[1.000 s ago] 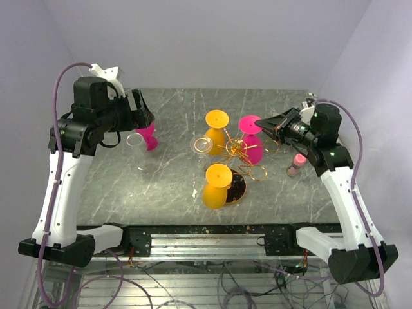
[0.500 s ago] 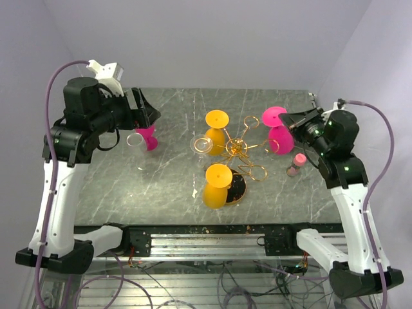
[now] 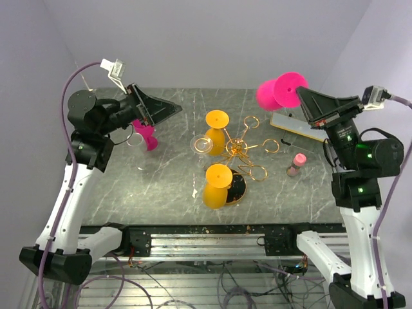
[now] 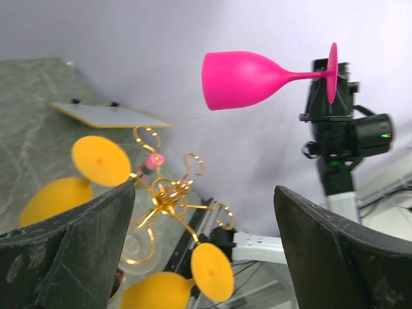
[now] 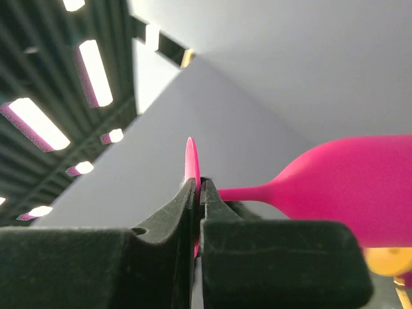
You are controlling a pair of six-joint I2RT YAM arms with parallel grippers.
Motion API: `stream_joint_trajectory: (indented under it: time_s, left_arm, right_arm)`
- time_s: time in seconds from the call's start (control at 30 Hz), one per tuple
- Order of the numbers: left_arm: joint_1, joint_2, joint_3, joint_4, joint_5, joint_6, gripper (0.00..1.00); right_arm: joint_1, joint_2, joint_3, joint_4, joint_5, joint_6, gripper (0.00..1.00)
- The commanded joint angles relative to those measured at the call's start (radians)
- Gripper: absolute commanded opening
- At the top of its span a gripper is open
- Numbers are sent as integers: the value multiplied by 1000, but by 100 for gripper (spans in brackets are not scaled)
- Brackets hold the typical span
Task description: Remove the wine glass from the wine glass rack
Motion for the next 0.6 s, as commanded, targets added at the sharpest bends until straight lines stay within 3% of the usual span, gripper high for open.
stream_joint_trajectory:
  time_s: [0.0, 0.1, 0.23, 0.37, 0.57]
  left_arm:
    - [4, 8, -53, 428, 99, -325, 99]
    - [3, 24, -122, 644, 83, -476, 99]
    - [-14, 57, -170, 814, 61, -598, 99]
    - [-55, 85, -181, 834, 46, -617, 99]
    - [-177, 150, -163, 832, 28, -605, 99]
  right_arm:
    - [-3, 84, -37, 392, -230, 414, 0]
    - [-1, 145, -74, 594, -294, 652, 0]
    - [1, 207, -141, 834, -295, 872, 0]
    - [14, 240, -206, 1000, -258, 1008, 0]
    - [51, 279, -252, 1118, -222, 1077, 0]
